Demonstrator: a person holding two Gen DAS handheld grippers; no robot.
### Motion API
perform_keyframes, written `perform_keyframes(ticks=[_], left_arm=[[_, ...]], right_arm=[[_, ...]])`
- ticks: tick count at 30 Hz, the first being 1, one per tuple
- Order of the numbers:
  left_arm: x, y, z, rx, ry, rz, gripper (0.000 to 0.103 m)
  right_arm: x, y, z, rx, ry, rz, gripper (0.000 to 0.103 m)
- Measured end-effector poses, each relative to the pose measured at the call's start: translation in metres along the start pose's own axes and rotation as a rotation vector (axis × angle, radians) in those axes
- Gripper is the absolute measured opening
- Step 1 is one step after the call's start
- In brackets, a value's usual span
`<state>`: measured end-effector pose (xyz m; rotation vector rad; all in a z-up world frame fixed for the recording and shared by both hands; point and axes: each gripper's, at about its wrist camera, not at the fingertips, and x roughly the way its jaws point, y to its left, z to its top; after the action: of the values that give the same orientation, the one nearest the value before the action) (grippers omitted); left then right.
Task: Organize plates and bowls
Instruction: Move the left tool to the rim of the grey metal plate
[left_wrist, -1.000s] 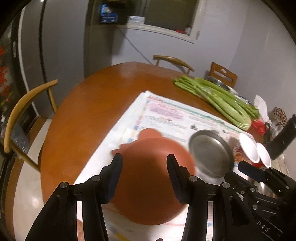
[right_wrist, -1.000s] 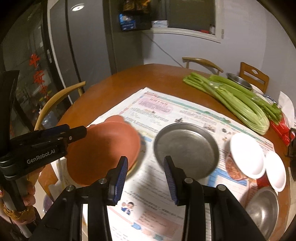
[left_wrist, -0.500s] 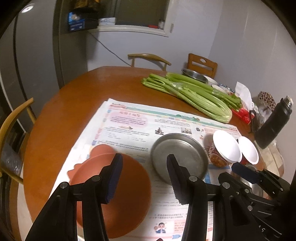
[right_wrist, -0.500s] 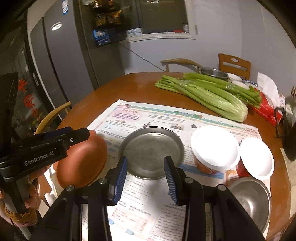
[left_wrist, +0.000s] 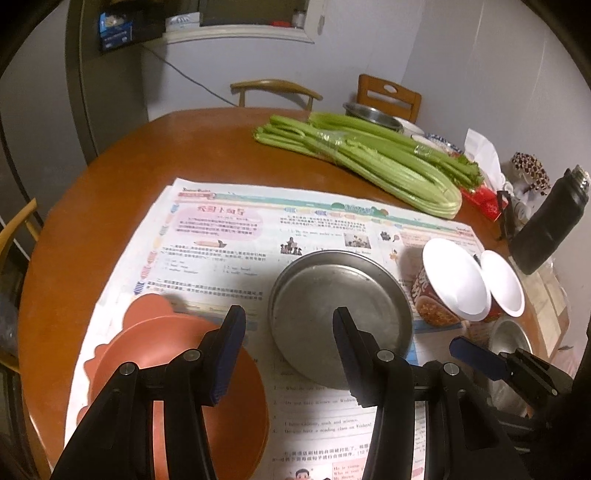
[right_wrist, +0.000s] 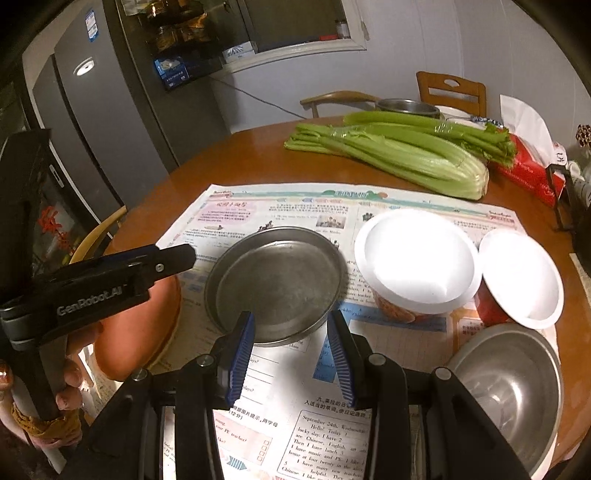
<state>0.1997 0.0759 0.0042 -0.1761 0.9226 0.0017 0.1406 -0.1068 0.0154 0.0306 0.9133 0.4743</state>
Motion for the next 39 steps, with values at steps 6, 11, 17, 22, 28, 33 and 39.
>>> perform_keyframes(ticks=[6,11,17,22,28,33,39], left_arm=[[0.015,0.000,0.003,0.002,0.026,-0.009,0.051],[0.030,-0.002,0.006,0.012,0.049,0.001,0.051],[0.045,-0.004,0.008,0.011,0.071,-0.008,0.051],[0.054,-0.004,0.011,0.015,0.083,0.000,0.051],[0.065,0.001,0.013,0.008,0.103,0.017,0.051],[0.074,0.003,0.013,0.002,0.120,0.019,0.051],[0.081,0.003,0.012,0.000,0.137,0.010,0.051]], right_arm=[[0.015,-0.001,-0.001,0.009,0.030,0.002,0.040],[0.025,-0.004,0.000,0.036,0.046,-0.006,0.040],[0.037,-0.007,0.001,0.054,0.070,-0.013,0.040],[0.046,-0.003,0.001,0.045,0.081,-0.022,0.040],[0.053,-0.002,0.003,0.040,0.083,-0.042,0.040],[0.061,-0.002,0.005,0.036,0.096,-0.060,0.040],[0.068,0.001,0.007,0.022,0.099,-0.069,0.040]])
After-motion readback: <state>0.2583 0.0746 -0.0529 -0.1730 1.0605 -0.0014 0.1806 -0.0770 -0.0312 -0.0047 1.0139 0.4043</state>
